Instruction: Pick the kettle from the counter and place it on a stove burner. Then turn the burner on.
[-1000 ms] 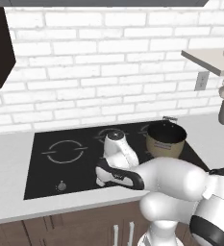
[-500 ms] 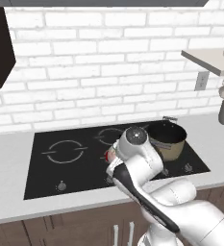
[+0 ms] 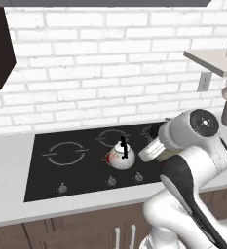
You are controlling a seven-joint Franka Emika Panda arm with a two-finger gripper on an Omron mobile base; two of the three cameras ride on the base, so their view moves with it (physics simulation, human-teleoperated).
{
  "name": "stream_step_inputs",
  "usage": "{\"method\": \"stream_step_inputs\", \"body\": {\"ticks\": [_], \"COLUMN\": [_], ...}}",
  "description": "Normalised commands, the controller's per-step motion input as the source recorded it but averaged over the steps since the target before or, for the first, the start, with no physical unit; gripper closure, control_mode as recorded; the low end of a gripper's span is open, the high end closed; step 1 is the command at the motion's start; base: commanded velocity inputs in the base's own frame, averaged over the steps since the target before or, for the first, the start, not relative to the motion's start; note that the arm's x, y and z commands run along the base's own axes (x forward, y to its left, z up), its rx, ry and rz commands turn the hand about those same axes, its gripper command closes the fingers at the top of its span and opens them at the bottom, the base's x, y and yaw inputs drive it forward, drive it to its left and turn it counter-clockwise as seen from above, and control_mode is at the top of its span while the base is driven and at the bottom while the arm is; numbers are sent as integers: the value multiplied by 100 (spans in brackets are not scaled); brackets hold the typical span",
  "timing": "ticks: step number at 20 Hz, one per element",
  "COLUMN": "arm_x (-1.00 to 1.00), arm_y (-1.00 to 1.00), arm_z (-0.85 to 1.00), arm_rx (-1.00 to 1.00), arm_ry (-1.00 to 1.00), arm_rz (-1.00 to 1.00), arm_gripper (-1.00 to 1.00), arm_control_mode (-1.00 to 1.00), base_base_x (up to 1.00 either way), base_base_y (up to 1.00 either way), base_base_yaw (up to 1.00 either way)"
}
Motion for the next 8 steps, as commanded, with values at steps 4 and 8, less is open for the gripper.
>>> {"method": "stream_step_inputs", "body": {"ticks": [4, 8], "arm_x": [-100, -20], "arm_y": [-100, -25], "arm_z": [59, 7], "arm_rx": [35, 5], "arm_ry": [-42, -7], "arm_rz": [-4, -7], "arm_gripper": [-100, -100], "arm_control_mode": [-100, -100], "base_base_x": [0, 0], "base_base_y": [0, 0], "base_base_yaw": [0, 0]}}
